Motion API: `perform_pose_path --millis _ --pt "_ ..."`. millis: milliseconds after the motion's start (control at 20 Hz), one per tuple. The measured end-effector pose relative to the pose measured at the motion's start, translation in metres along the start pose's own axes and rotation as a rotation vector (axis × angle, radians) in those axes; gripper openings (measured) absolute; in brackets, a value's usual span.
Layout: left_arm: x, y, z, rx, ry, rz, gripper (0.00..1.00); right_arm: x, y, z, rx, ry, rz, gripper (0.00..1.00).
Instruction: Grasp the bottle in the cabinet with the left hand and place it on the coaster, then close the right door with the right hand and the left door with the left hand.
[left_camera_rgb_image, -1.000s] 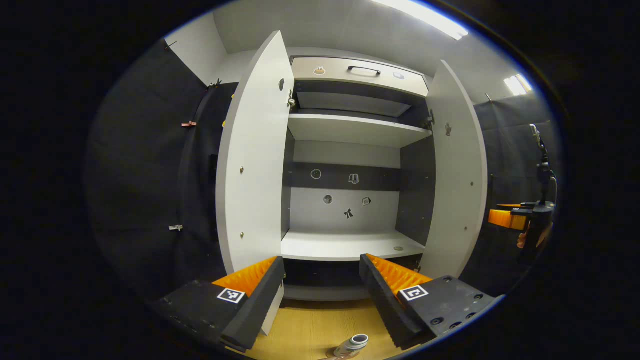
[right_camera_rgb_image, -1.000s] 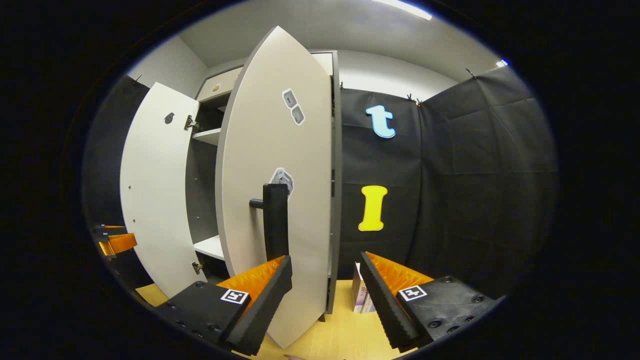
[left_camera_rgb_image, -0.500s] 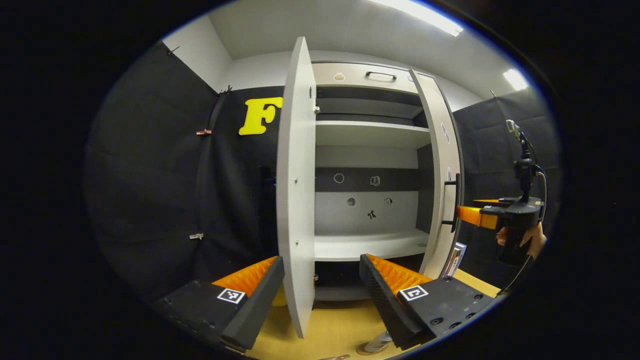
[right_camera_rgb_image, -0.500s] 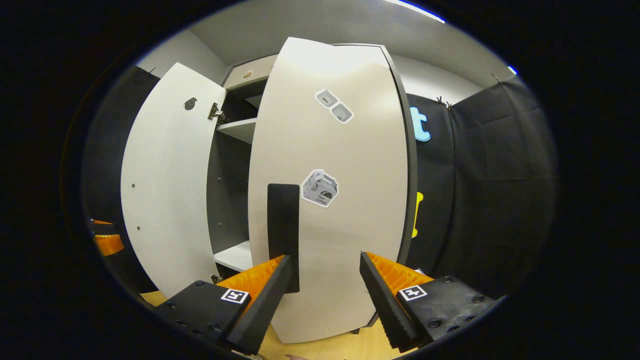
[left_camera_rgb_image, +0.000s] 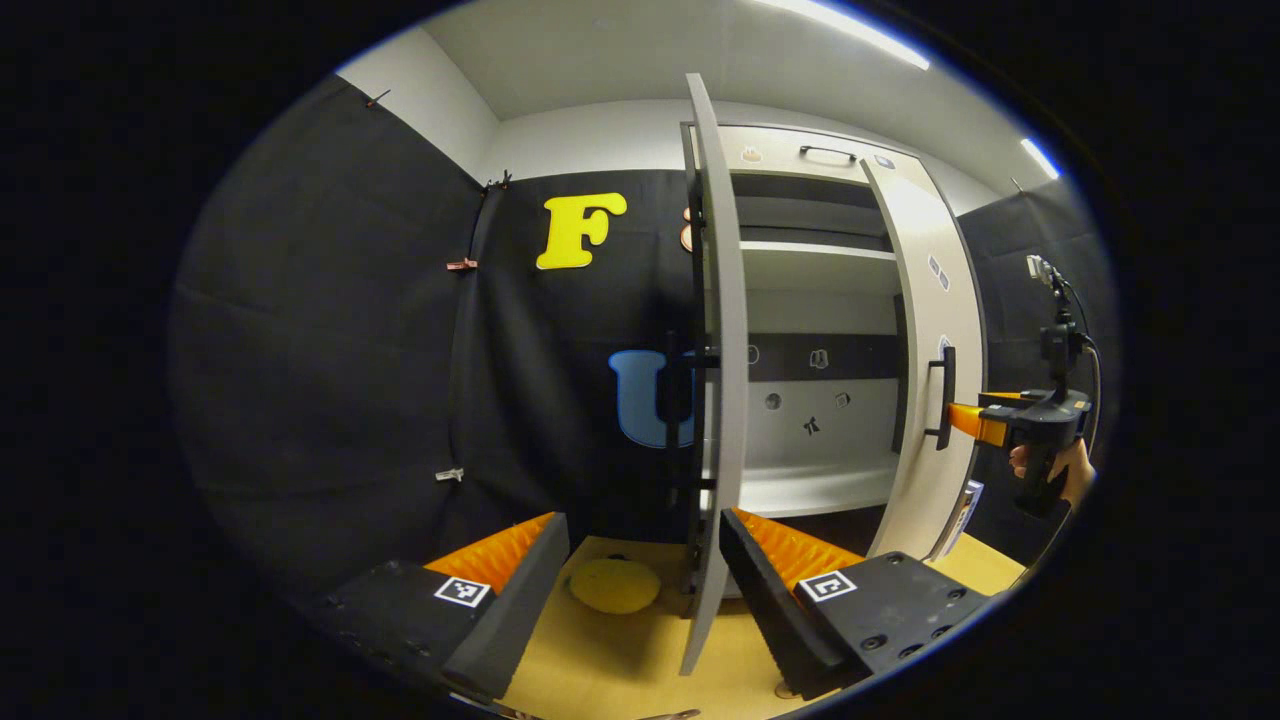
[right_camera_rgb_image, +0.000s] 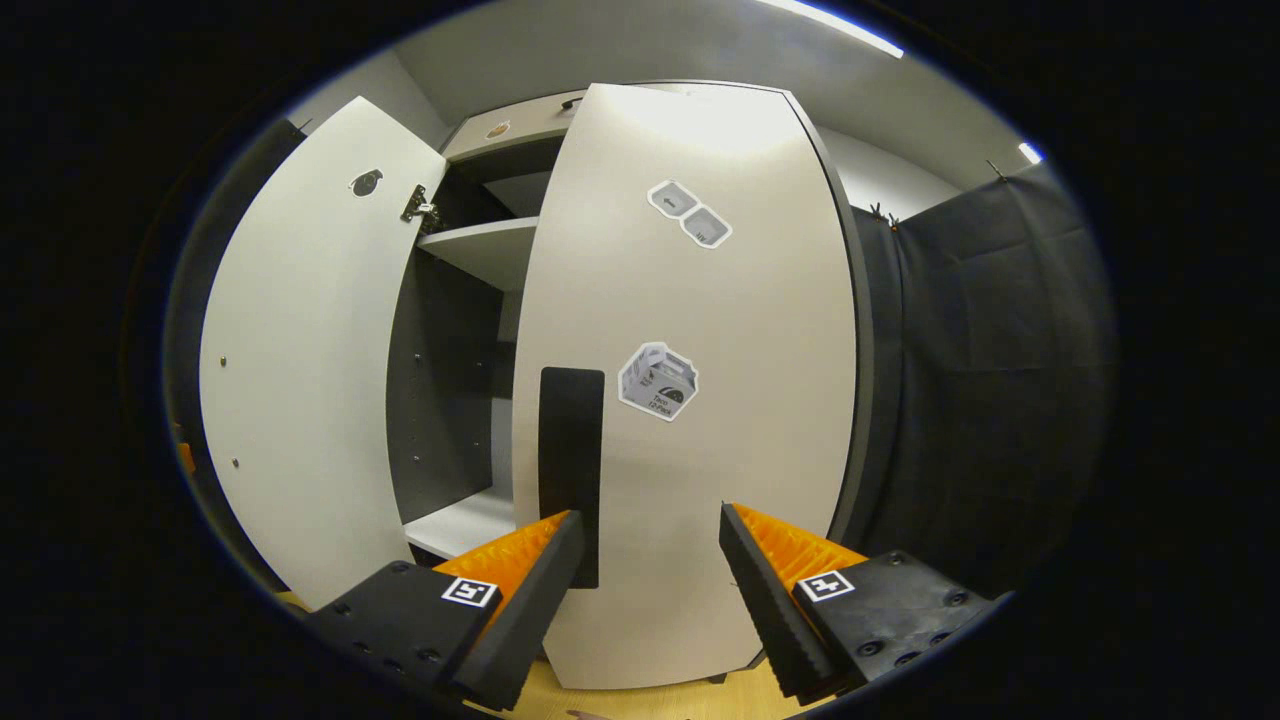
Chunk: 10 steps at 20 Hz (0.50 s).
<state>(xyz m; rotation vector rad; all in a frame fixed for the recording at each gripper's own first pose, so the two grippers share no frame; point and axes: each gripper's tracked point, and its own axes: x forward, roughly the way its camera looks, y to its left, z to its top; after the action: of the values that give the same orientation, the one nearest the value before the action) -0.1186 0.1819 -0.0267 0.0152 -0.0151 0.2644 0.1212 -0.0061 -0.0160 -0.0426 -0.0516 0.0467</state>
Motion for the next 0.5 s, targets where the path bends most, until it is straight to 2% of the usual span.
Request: perform_pose_path --millis 500 --pt "0.013 0.030 0.015 0.030 -0.016 -0.062 0.96 0.035 0.012 -0.003 -0.072 -0.011 -0.129 0.93"
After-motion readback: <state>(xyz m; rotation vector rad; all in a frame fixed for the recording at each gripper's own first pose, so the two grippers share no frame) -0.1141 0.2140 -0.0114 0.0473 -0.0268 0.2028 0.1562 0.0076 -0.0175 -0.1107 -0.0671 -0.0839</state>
